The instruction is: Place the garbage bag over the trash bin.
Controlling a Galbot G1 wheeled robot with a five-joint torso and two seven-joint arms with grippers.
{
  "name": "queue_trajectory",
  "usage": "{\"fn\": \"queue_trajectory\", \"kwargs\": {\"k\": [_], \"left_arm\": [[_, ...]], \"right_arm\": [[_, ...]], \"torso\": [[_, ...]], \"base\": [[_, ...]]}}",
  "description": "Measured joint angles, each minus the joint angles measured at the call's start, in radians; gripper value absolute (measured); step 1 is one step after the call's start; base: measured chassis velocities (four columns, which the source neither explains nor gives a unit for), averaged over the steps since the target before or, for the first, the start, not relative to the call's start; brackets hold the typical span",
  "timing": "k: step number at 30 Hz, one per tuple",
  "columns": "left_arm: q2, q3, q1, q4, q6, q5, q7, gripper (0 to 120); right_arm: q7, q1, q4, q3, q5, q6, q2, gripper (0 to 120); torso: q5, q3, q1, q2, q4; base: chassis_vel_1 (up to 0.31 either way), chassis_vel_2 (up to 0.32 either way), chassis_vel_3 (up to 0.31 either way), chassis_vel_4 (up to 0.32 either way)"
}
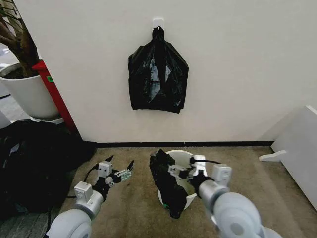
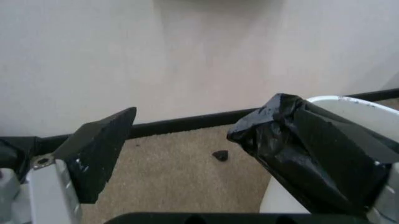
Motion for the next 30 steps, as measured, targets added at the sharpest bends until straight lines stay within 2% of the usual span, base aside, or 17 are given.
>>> {"fn": "queue_trajectory", "kwargs": {"k": [4,5,9,13,15,19,21,24,25,30], "left_arm": [[-0.011,-0.006,0.011,-0.012,-0.007,0.000,0.008,100],[-0.011,-0.006,0.011,-0.012,-0.007,0.000,0.008,100],[-0.018,-0.006,0.023,-0.025,-0.009,0.001,0.018,100],[-0.018,-0.005,0.022,-0.031,-0.015,0.014,0.026,100],[-0.018,-0.005,0.021,-0.032,-0.016,0.016,0.028,100],[-0.017,-0.003,0.020,-0.040,-0.018,0.018,0.030,100],[-0.017,-0.003,0.020,-0.042,-0.018,0.018,0.030,100],[-0.016,-0.001,0.024,-0.048,-0.018,0.018,0.031,100],[-0.016,0.000,0.024,-0.049,-0.018,0.018,0.031,100],[-0.010,0.019,0.027,-0.055,-0.018,0.018,0.032,100]], "right_arm": [[0.005,0.018,-0.069,-0.047,-0.028,0.008,0.016,73],[0.005,0.018,-0.069,-0.047,-0.028,0.008,0.016,73],[0.028,0.034,-0.101,-0.063,-0.026,0.011,0.023,58],[0.040,0.037,-0.109,-0.065,-0.019,0.015,0.021,41],[0.042,0.036,-0.109,-0.065,-0.018,0.016,0.019,38],[0.050,0.029,-0.108,-0.064,-0.018,0.020,0.015,19],[0.052,0.029,-0.109,-0.062,-0.017,0.021,0.014,16],[0.062,0.028,-0.112,-0.058,-0.015,0.029,0.013,3],[0.066,0.027,-0.111,-0.056,-0.014,0.032,0.013,0],[0.082,0.025,-0.094,-0.029,0.004,0.042,0.013,0]], "torso": [[0.0000,0.000,0.000,0.000,-0.0002],[0.0000,0.000,0.000,0.000,-0.0002],[0.0000,0.000,0.000,0.000,-0.0001],[0.0001,0.000,0.000,0.000,-0.0002],[0.0001,0.000,0.000,0.000,-0.0002],[0.0001,0.000,0.000,0.000,-0.0002],[0.0001,0.000,0.000,0.000,-0.0002],[0.0002,0.000,0.000,0.000,-0.0002],[0.0002,0.000,0.000,0.000,-0.0002],[0.0002,0.000,0.000,0.000,-0.0002]], "base": [[0.000,0.000,0.000,0.000],[0.000,0.000,0.000,0.000],[0.000,0.000,0.000,0.000],[0.000,0.000,0.000,0.000],[0.000,0.000,0.000,0.000],[0.000,0.000,0.000,0.000],[0.000,0.000,0.000,0.000],[0.000,0.000,0.000,0.000],[0.000,0.000,0.000,0.000],[0.000,0.000,0.000,0.000]]}}
